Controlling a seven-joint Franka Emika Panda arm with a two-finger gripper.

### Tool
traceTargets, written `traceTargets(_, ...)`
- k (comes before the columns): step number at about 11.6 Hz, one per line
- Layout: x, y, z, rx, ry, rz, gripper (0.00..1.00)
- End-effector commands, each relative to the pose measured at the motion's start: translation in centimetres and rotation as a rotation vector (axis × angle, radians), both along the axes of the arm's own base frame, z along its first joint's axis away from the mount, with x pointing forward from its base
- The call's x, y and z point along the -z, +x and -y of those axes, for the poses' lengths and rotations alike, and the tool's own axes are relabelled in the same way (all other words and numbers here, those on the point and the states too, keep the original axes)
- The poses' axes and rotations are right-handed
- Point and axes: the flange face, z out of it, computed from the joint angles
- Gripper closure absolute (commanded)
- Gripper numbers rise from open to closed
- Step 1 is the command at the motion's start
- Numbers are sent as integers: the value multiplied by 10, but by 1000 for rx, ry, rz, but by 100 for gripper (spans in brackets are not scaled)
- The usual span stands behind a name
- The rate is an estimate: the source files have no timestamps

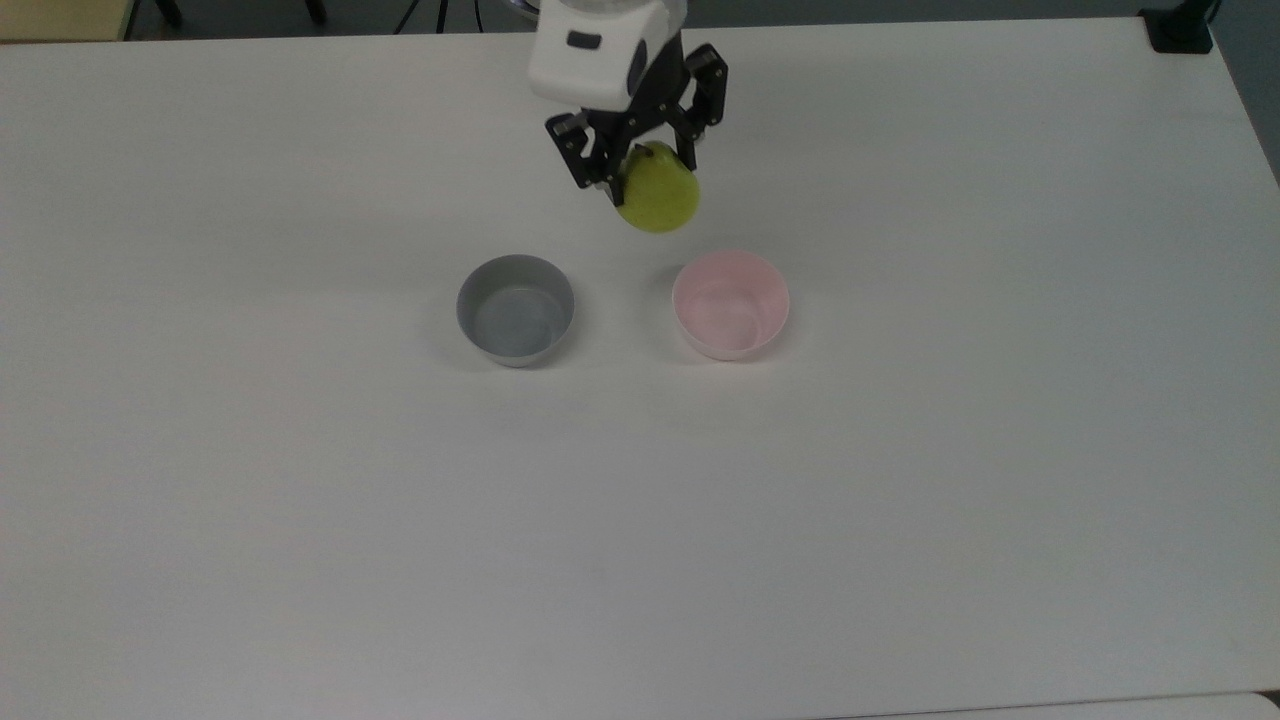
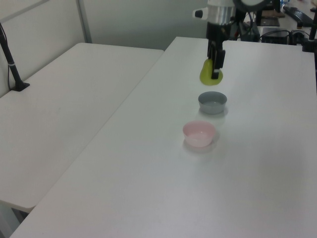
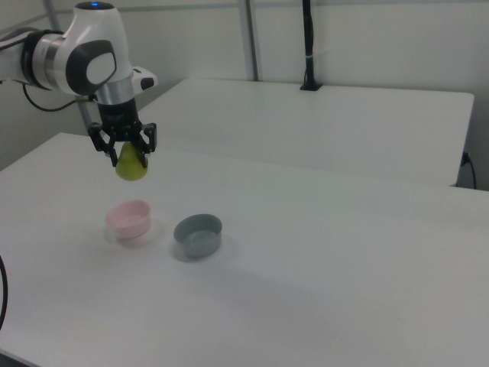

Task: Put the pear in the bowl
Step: 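Carry the pear past the grey bowl toward the pink bowl, then lower the pear into the pink bowl and open the gripper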

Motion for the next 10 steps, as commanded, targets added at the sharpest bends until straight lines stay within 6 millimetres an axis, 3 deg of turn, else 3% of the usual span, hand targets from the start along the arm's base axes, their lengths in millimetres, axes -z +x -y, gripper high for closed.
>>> traceTargets(1,31,5,-29,9,4,5,100)
traceTargets(3,54,10,-44,43,-3,-11,100)
traceTargets(7,108,0,-77,87,-57,35,100)
traceTargets(10,135,5,-84,91,-82,22,100)
